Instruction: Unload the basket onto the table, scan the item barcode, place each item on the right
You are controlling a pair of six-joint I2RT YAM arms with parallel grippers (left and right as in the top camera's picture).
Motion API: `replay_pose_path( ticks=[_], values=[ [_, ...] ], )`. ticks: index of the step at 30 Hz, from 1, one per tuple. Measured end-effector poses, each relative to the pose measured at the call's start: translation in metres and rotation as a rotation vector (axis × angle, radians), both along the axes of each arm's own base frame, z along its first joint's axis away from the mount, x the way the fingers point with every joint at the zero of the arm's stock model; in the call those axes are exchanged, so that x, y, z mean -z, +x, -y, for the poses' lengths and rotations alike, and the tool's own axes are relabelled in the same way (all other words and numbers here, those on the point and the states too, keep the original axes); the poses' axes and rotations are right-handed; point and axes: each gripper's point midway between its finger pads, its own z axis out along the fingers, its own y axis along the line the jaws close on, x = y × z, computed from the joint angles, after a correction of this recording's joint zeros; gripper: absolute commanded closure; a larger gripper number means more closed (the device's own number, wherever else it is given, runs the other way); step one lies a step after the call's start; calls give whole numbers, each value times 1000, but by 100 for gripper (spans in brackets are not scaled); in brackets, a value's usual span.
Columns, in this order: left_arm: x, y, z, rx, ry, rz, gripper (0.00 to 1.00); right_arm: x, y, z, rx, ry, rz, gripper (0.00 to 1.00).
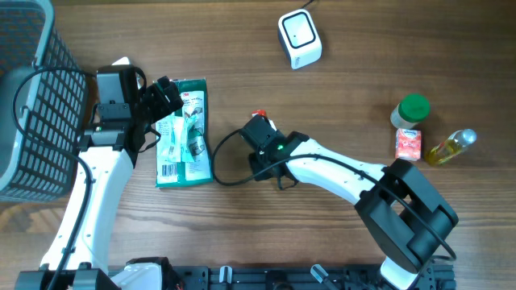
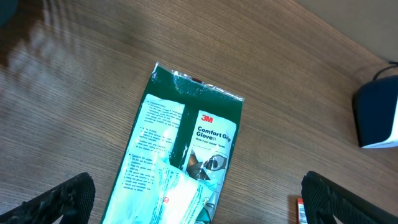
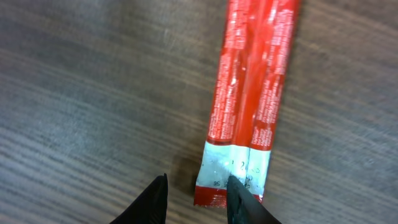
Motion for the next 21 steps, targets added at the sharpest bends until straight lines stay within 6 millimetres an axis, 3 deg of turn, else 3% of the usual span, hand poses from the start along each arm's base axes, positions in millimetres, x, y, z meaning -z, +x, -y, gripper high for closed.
replay_pose_path(
  ticks=[6,10,16,21],
  values=[
    [0,0,0,0,0,0,0,-2,10,6,20,-37,54,67],
    [0,0,0,0,0,0,0,-3,9,7,-13,-53,51,59],
    [0,0,0,0,0,0,0,-40,24,-3,-122,-40,145,59],
    [0,0,0,0,0,0,0,-40,32,10,-183,-83,159,60]
  ],
)
